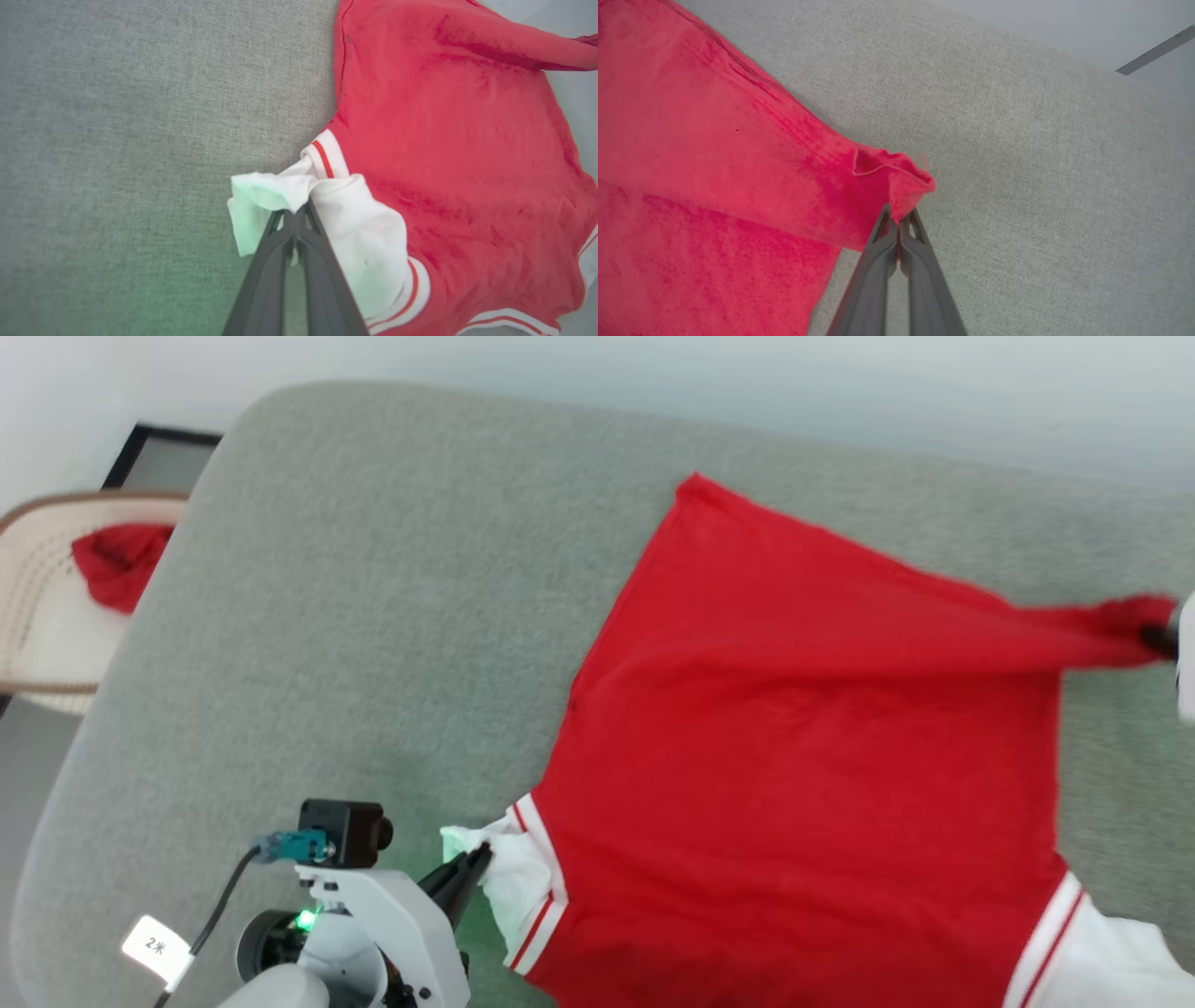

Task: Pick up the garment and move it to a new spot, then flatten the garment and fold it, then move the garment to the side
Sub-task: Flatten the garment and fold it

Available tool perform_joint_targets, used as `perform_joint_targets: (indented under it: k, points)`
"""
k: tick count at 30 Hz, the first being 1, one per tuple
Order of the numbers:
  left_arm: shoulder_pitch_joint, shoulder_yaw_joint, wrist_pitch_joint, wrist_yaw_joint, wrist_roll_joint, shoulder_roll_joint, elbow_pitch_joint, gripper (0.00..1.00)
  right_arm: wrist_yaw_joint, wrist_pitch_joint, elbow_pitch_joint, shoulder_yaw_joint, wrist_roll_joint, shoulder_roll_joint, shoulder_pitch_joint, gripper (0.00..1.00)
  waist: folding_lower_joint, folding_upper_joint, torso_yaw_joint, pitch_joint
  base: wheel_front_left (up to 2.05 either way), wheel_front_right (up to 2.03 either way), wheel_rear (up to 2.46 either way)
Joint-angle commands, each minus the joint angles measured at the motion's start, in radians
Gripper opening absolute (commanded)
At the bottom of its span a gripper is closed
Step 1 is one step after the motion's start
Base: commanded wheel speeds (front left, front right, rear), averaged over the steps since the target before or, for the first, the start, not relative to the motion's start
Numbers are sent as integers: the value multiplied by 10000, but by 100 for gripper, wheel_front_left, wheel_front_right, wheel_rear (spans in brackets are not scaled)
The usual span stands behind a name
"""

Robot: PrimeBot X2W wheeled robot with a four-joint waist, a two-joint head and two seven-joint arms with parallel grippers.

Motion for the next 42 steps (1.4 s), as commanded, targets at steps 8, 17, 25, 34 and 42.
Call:
perform_joint_targets:
  k: [8, 17, 25, 34, 42]
  points:
    - [350, 58, 29, 191, -163, 183, -204, 0, -3, 280, -2144, -803, 514, -68, 2680, 0, 0, 0, -771, -760, 0, 0, 0]
    - [408, 79, 62, 247, -198, 316, -358, 0, -3, 594, -4143, -2380, 107, 777, 5707, 0, 0, 0, -1019, -837, 0, 0, 0]
    - [336, 44, 79, 213, -188, 267, -340, 0, -2, 490, -4783, -3156, -493, 1849, 6927, 17, 0, 0, -1059, -790, 0, 0, 0]
    - [361, 39, 7, 243, -166, 249, -346, 0, -2, 353, -5555, -3061, -534, 1935, 7034, 100, 0, 0, -1072, -832, 0, 0, 0]
    - [380, -25, 4, 251, -117, 206, -394, 0, -2, -35, -6845, -2771, -676, 1631, 6460, 100, 0, 0, -974, -876, 0, 0, 0]
